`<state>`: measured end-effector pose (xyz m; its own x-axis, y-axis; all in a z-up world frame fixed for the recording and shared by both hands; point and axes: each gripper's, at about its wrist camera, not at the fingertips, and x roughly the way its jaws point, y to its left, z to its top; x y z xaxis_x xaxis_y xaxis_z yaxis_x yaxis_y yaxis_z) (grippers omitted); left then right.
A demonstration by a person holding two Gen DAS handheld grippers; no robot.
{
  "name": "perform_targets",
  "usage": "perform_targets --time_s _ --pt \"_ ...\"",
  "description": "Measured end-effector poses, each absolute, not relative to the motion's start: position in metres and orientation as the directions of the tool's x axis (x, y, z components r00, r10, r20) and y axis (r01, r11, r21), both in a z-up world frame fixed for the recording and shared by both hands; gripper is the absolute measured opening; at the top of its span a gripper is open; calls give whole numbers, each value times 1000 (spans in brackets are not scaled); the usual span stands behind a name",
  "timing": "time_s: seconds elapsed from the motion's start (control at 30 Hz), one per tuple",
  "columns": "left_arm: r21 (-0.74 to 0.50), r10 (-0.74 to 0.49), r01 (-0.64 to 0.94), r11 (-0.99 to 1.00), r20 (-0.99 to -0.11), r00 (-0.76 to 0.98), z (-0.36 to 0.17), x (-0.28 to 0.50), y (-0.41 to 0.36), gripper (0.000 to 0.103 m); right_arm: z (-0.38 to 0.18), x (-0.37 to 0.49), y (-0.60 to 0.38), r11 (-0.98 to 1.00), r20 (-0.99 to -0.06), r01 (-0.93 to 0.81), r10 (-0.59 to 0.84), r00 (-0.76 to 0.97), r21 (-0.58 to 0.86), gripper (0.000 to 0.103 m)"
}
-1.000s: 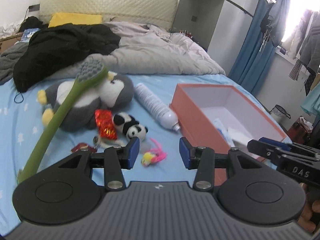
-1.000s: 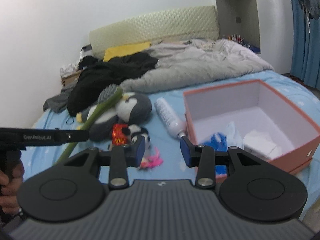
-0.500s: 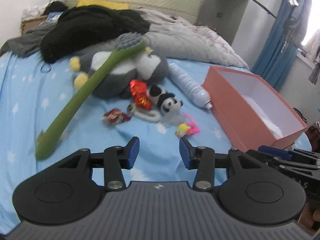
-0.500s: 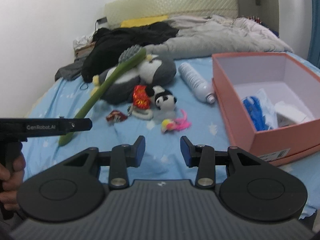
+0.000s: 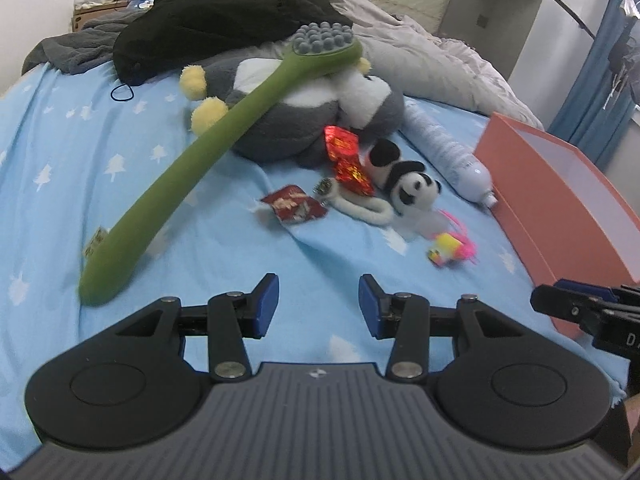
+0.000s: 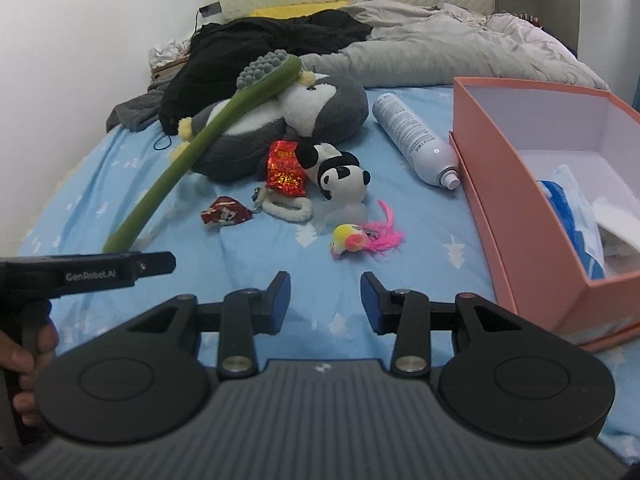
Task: Organize soft objects
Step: 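Move both open grippers back toward the plush toys and candy wrappers, then grasp the red candy wrapper with the left gripper while the right gripper grasps the pink feather toy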
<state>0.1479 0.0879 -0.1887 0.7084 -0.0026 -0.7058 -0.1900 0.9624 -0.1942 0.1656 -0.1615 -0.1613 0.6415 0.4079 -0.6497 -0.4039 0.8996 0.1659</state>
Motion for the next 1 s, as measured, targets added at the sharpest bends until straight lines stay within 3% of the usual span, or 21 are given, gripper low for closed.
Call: perform_targets --time_s 0.1,0.27,0.4,0.87,1.0 --pt "-189 12 -207 960 -709 705 -199 167 96 50 -167 182 -156 898 -658 -410 405 635 157 41" --pt "-172 44 -236 956 -713 699 -214 196 106 63 -179 210 -146 900 -669 -414 392 632 137 42" --pt "-148 64 -236 961 -708 703 -222 215 112 63 -192 231 -140 898 -675 -417 394 624 138 57" --pt "-196 17 -213 957 -696 717 -248 266 130 63 -231 278 -115 887 -714 -448 385 585 111 57" --pt "-219 -6 -204 954 -696 718 -253 272 129 63 -236 280 -114 893 -710 -440 371 598 96 49"
